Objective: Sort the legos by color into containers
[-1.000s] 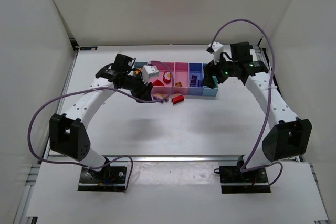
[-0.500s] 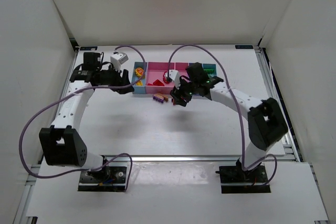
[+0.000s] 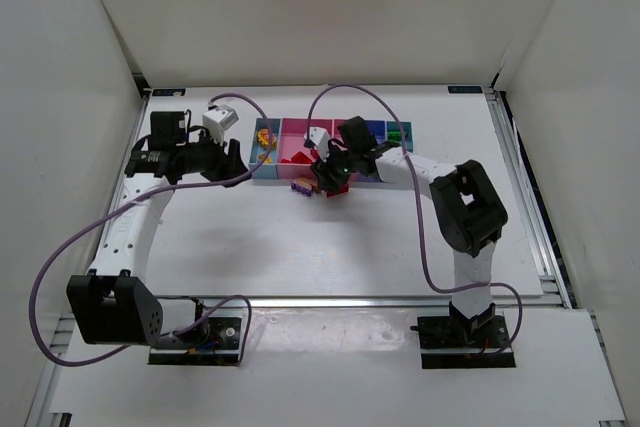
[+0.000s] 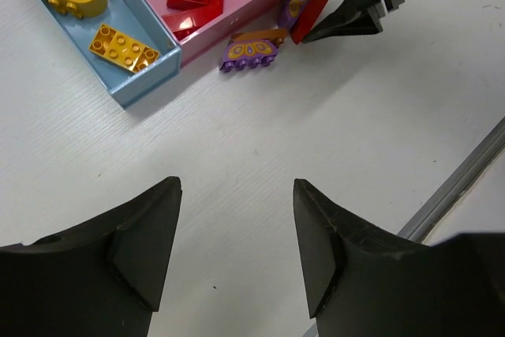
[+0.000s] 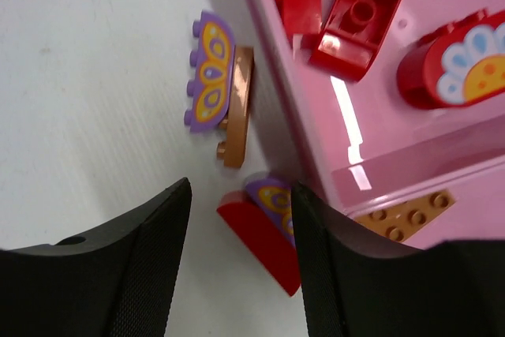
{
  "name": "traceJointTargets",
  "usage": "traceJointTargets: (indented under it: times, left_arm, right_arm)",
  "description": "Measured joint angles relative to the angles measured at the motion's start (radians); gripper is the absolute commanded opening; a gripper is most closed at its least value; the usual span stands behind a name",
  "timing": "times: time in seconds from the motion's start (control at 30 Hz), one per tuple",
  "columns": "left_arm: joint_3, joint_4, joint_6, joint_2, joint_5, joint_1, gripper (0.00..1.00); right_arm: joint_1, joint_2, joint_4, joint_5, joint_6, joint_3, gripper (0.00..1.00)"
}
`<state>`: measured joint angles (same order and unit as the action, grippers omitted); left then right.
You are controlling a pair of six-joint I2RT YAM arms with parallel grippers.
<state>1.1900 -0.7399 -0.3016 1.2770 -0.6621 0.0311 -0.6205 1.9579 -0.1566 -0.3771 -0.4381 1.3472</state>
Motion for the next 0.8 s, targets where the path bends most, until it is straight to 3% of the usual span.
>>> traceJointTargets:
  times: [0.27,0.8]
  left_arm:
    - [-0.038,0.008,0.001,-0.011,0.011,-0.011,0.69]
    - [-0.026,0.029,-0.011,0.040,-0.009,-0.048,0.69]
  right_arm:
    - [-0.014,0.060,-0.023,-0.011,-0.014,0.097,0.57]
    - [-0.031,0.080,-0.068,-0.015,-0.084,0.099,0.52]
